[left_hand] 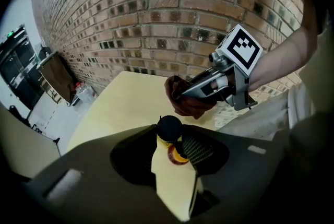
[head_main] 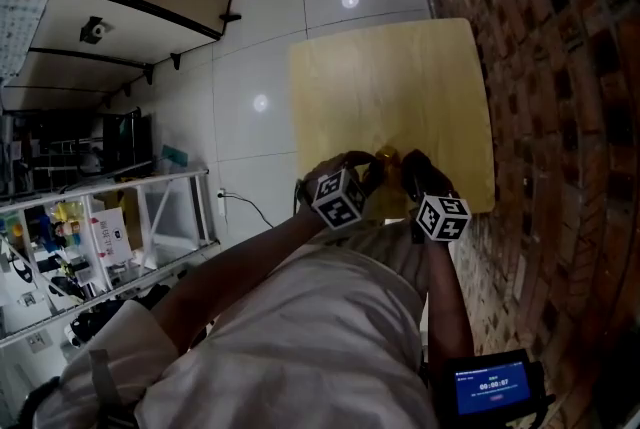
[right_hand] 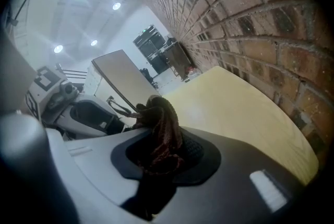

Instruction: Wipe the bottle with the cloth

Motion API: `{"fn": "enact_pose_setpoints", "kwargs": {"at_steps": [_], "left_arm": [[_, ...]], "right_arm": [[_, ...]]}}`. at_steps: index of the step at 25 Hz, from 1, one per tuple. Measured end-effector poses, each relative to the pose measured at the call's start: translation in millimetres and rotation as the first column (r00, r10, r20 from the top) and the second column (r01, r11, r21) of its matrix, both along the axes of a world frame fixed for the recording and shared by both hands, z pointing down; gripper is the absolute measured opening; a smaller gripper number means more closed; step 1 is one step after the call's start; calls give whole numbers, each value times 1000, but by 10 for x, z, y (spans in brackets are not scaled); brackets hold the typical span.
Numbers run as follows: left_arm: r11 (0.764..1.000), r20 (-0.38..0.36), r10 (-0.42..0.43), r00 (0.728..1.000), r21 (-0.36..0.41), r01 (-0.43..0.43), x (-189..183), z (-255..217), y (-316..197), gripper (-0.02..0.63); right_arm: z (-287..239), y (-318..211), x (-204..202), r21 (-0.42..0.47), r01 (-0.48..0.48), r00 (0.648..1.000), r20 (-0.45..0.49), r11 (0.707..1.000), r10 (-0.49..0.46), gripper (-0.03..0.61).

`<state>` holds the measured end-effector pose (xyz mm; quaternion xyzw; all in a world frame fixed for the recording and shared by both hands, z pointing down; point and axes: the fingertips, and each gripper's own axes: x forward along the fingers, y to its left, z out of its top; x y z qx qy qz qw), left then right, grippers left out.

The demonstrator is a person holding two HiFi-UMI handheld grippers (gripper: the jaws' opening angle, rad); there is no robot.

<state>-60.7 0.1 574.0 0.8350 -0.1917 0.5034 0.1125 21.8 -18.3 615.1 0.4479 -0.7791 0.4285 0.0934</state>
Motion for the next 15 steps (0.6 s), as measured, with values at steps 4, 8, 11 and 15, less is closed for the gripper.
{"fn": "enact_pose_setpoints", "kwargs": {"at_steps": [4,8,11,15], "left_arm": [[1000,-7,4,1000,8,-4,48,6,-98,167],[1000,-21,8,1000,14,-8,82,9,-202,166],[1000,-43,1,999,17,-1,101,12,-253,167],[1000,-74,7,997,21,-6,118,0,-268,167]], "right_arm": [[-170,-81,-41,68,-52,998,41,996,49,83],[-404,-208,-322,150,-26,992,123,988,8,83],[-314,-260,-445,144,-19,995,102,989,5,81],[96,-295,-395,67,-82,997,10,994,82,81]]}}
